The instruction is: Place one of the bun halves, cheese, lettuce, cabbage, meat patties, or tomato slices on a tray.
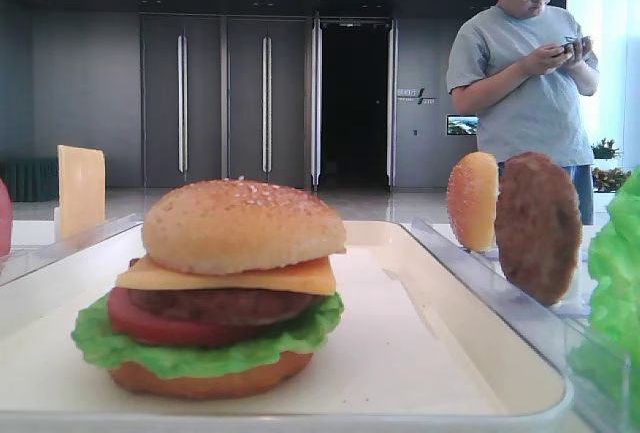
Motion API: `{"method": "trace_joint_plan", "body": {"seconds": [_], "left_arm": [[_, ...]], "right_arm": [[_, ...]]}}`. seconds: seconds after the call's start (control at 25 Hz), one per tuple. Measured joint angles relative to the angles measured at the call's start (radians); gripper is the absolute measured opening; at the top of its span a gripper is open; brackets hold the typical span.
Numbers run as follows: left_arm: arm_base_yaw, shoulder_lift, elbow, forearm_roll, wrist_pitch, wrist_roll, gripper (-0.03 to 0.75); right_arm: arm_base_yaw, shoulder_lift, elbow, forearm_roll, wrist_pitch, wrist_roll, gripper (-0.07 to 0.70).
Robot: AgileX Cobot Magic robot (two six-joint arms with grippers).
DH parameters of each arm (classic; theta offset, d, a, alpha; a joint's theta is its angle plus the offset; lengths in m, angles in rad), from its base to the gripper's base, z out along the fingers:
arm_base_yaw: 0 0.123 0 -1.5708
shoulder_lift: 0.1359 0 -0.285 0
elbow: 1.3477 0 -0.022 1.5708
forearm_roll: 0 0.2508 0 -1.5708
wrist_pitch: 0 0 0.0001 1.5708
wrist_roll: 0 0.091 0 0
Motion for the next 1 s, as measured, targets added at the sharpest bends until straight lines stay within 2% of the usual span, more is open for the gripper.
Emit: {"method": "trace_joint_plan", "body": {"seconds": [0.16, 0.6, 0.84, 1.0], "left_arm": [[0.0, 0.0, 0.0, 0.0, 0.0, 0.0, 0.159], [0.0, 0.0, 0.0, 0.0, 0.0, 0.0, 0.159], [0.0, 0.0, 0.0, 0.0, 0.0, 0.0, 0.159], [0.0, 0.0, 0.0, 0.0, 0.0, -0.001, 0.159]], "right_arm": [[-0.095, -0.006, 0.0, -0.006, 0.001, 0.013, 0.373], [-0.102, -0.032, 0.0, 0.0, 0.002, 0.028, 0.369], [-0.102, -0.19, 0.058, 0.0, -0.003, 0.028, 0.369], [-0.098, -0.361, 0.157, 0.0, -0.057, 0.028, 0.369]]}}
